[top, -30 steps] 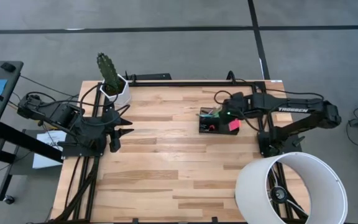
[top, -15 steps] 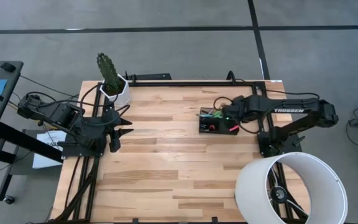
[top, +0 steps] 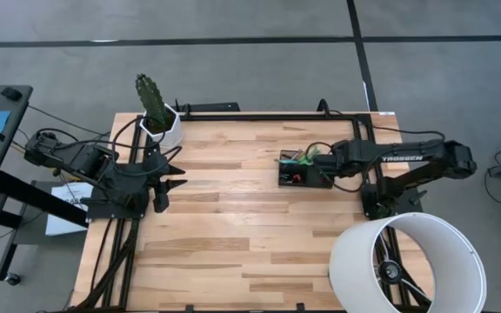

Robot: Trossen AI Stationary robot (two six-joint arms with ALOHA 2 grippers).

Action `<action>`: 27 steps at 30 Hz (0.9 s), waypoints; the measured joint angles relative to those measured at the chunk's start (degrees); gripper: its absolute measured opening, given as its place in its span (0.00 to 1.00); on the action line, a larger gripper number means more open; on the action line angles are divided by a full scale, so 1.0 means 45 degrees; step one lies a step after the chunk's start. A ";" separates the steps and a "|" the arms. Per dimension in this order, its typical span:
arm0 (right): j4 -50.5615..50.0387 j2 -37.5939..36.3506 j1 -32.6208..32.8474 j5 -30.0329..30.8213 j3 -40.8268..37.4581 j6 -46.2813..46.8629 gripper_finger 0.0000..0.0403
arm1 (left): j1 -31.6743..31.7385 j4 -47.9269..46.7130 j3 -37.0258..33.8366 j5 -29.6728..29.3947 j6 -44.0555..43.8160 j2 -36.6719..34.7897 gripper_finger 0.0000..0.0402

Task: Pick and place office supplies into organizer
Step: Put the pink sticky note into the black desk organizer, then return to Home Position

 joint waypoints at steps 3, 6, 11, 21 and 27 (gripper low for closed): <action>0.1121 -0.0055 -0.0042 -0.0132 -0.0739 -0.0049 0.03 | 0.0000 0.0051 0.0000 -0.0052 -0.0001 -0.0005 0.28; 0.1892 -0.0051 -0.0291 -0.0290 -0.1500 -0.0062 0.01 | 0.0000 0.0056 0.0000 -0.0077 -0.0001 0.0000 0.28; 0.3138 -0.0041 -0.0859 -0.0611 -0.2463 -0.0001 0.01 | 0.0000 0.0090 0.0000 -0.0086 -0.0001 0.0000 0.28; 0.6543 -0.0026 -0.1088 -0.0824 -0.2803 -0.0733 0.00 | 0.0000 0.0085 0.0000 -0.0086 -0.0239 0.0000 0.28; 0.6471 -0.0028 -0.0797 -0.0823 -0.2808 -0.0733 0.00 | 0.0000 0.0082 0.0000 -0.0082 -0.0626 0.0000 0.28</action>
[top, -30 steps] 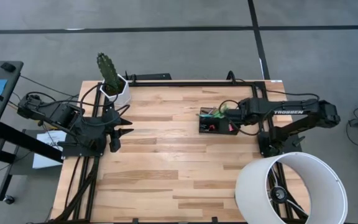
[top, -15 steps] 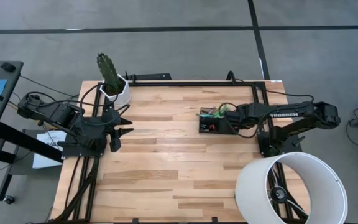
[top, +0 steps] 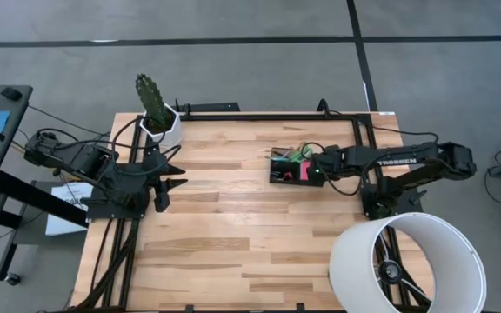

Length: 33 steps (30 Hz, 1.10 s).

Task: Pick and place office supplies into organizer
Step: Return to Home Position

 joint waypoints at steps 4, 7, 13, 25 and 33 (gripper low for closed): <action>-0.0016 0.0002 0.0350 0.0008 0.0014 0.0160 0.00 | 0.0000 -0.0002 0.0000 0.0000 -0.0055 0.0000 0.28; -0.0165 0.0002 0.0602 0.0036 0.0414 0.0165 0.00 | 0.0000 -0.0002 0.0000 -0.0029 -0.0055 0.0000 0.28; -0.2053 -0.0202 0.1496 0.1761 0.2427 0.0134 0.00 | 0.0000 -0.0008 -0.0005 0.0067 -0.0002 -0.0434 0.28; -0.0592 -0.3829 0.5487 0.2366 0.4935 -0.6314 0.00 | -0.0010 -0.2898 -0.0592 0.0310 -0.1457 -0.3908 0.28; 0.3760 -0.7513 0.8740 0.3180 0.2265 -1.0075 0.00 | -0.0022 0.4403 -0.6977 0.0522 0.0687 -0.8269 0.28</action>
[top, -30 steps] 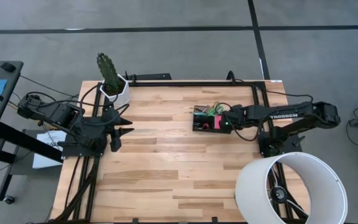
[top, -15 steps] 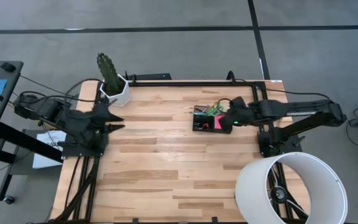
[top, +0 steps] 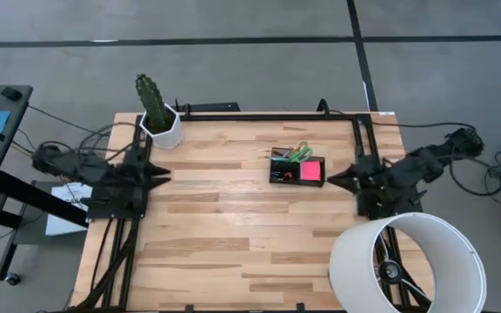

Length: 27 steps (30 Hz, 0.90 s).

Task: Pick and place office supplies into organizer
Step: Return to Home Position

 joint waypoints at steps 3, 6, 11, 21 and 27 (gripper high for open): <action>0.1133 -0.1628 0.0698 -0.0073 -0.1607 -0.1167 0.00 | -0.0003 0.3608 -0.2411 0.0737 0.1069 -0.1327 0.28; 0.1846 -0.3447 0.1024 0.0309 -0.3336 -0.1595 0.00 | -0.0007 0.7006 -0.4510 0.1225 0.2137 -0.2323 0.28; 0.2768 -0.6906 0.1066 0.0500 -0.5920 -0.1538 0.00 | -0.0003 1.1101 -0.7159 0.1182 0.2561 -0.3164 0.28; 0.3347 -0.8163 0.1010 -0.0862 -0.8652 -0.1528 0.00 | -0.0003 1.0016 -0.7846 -0.2389 0.0210 -0.3121 0.28; 0.2638 -0.8409 0.0998 -0.1521 -0.9388 -0.1031 0.00 | 0.0002 0.9116 -0.7827 -0.2926 -0.0673 -0.2878 0.28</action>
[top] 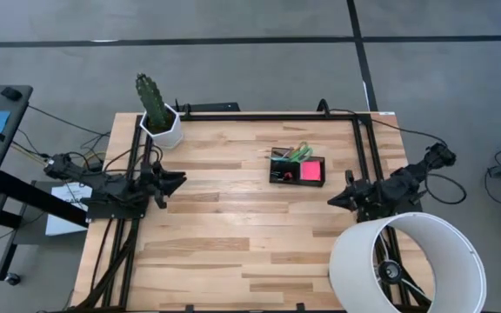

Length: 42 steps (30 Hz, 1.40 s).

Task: Pick and place office supplies into organizer
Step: Return to Home Position

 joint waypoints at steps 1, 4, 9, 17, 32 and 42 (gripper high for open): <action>-0.0027 -0.0026 -0.0007 0.0050 -0.0013 0.0176 0.00 | -0.0002 -0.0011 0.0000 0.0070 0.0000 0.0010 0.28; -0.0010 -0.0033 -0.0025 0.0058 -0.0200 0.1013 0.00 | -0.0003 -0.0049 0.0000 0.0066 0.0136 -0.0023 0.28; 0.0015 0.0002 -0.0019 0.0045 -0.0197 0.2886 0.00 | 0.0000 -0.0091 0.0005 0.0078 0.0257 -0.0006 0.28; 0.0047 0.0002 -0.0019 0.0054 -0.0197 0.3515 0.00 | 0.0000 -0.0123 0.0010 0.0080 0.0257 0.0001 0.28; 0.0044 0.0002 -0.0019 0.0050 -0.0197 0.3515 0.00 | -0.0002 -0.0149 0.0015 0.0087 0.0262 0.0001 0.28; 0.0044 0.0002 -0.0019 0.0049 -0.0197 0.3511 0.00 | 0.0000 -0.0154 0.0015 0.0092 0.0266 0.0001 0.28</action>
